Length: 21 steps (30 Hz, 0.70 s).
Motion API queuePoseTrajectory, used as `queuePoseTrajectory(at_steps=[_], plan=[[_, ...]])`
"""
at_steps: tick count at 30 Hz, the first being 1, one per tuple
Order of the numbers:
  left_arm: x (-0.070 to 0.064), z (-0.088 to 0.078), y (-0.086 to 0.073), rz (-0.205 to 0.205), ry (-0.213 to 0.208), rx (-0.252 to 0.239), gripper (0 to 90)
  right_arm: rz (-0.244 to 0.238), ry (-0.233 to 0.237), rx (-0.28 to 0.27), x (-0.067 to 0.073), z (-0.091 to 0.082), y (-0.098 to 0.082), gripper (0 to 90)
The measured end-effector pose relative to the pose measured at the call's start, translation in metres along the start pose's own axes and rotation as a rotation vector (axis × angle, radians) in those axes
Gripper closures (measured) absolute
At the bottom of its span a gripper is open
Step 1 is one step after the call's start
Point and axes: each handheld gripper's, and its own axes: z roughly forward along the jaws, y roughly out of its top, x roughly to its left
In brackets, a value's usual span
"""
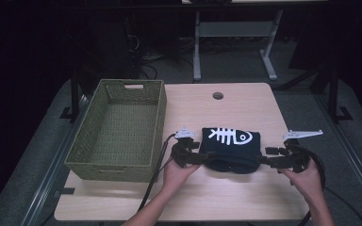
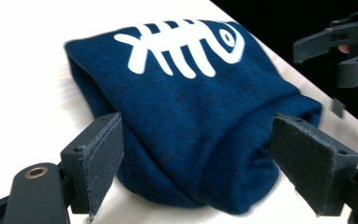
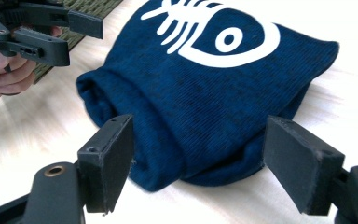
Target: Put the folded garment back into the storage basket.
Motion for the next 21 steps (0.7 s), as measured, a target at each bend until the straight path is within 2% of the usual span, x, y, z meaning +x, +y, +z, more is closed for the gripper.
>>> queuePoseTrajectory(at_steps=[6,9,14,16,18,21], plan=[[0.011,0.01,0.001,-0.05,0.018,0.025,18.2,0.049,0.021,-0.003,-0.013,0.011,0.007,24.9],[0.013,0.012,0.001,-0.054,0.024,0.026,18.3,0.075,-0.008,0.004,-0.021,0.016,0.008,24.9],[0.016,0.021,0.003,-0.067,0.038,0.045,20.1,0.148,-0.014,0.007,-0.035,0.023,0.006,26.0],[0.017,0.025,0.003,-0.07,0.056,0.053,20.8,0.152,-0.03,0.014,-0.036,0.028,0.006,27.2],[0.02,0.027,0.003,-0.091,0.055,0.056,21.5,0.138,-0.052,0.026,-0.036,0.033,0.006,28.4],[0.023,0.032,0.001,-0.105,0.061,0.07,22.7,0.14,-0.061,0.031,-0.035,0.039,0.008,30.2]])
